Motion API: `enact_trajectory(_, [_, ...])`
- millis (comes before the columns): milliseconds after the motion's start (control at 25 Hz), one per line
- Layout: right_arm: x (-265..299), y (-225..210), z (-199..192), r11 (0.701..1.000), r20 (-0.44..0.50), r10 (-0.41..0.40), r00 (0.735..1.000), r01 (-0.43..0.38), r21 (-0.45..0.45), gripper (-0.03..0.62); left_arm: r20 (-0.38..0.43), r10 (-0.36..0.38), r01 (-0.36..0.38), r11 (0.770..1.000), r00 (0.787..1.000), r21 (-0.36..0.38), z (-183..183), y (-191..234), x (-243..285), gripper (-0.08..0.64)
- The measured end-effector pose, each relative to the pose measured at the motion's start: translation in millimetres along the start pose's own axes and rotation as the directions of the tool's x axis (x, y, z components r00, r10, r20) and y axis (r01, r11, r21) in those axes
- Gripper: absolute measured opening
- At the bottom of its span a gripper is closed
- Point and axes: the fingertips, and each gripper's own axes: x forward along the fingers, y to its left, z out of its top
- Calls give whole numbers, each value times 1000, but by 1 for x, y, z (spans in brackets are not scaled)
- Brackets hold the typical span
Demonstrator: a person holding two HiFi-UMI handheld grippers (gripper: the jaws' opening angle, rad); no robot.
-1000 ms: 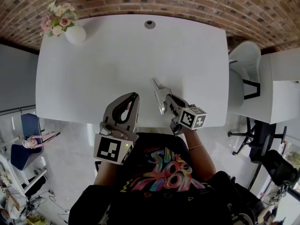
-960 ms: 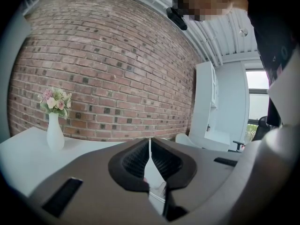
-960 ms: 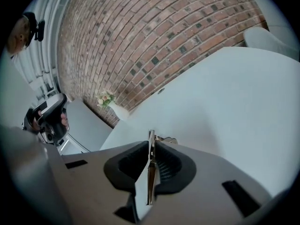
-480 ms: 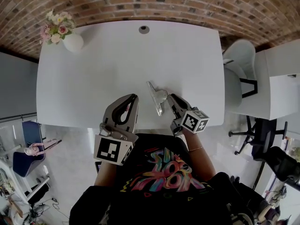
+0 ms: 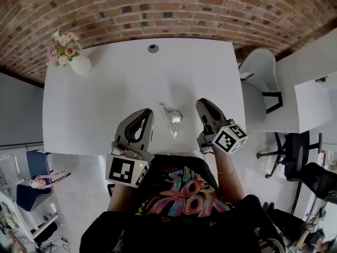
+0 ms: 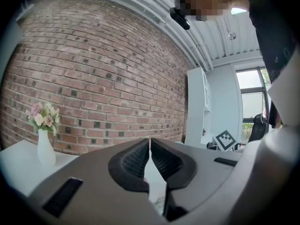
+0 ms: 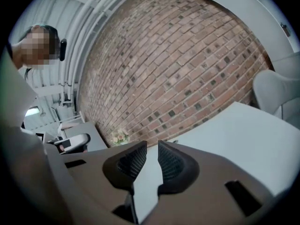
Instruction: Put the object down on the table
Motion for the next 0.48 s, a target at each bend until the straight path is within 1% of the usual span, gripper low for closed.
enact_trajectory(160, [-5, 28, 39, 995, 39, 63, 997, -60, -77, 78, 23, 4, -4, 1000, 1000, 11, 12, -2, -2, 32])
enact_trajectory(240, [-7, 42, 53, 985, 35, 90, 995, -84, -150, 77, 37, 10, -10, 1000, 999, 18, 18, 0, -2, 32])
enact_trajectory(280, [-8, 50, 57, 974, 25, 102, 995, -95, -206, 77, 45, 14, -14, 1000, 999, 20, 20, 1, -2, 32])
enact_trajectory(360, [-12, 65, 63, 935, -5, 109, 994, -104, -338, 77, 52, 22, -23, 999, 998, 21, 23, 3, -3, 32])
enact_trajectory(480, [-20, 80, 68, 861, -26, 80, 996, -82, -501, 66, 53, 34, -35, 999, 998, 23, 25, 4, -4, 32])
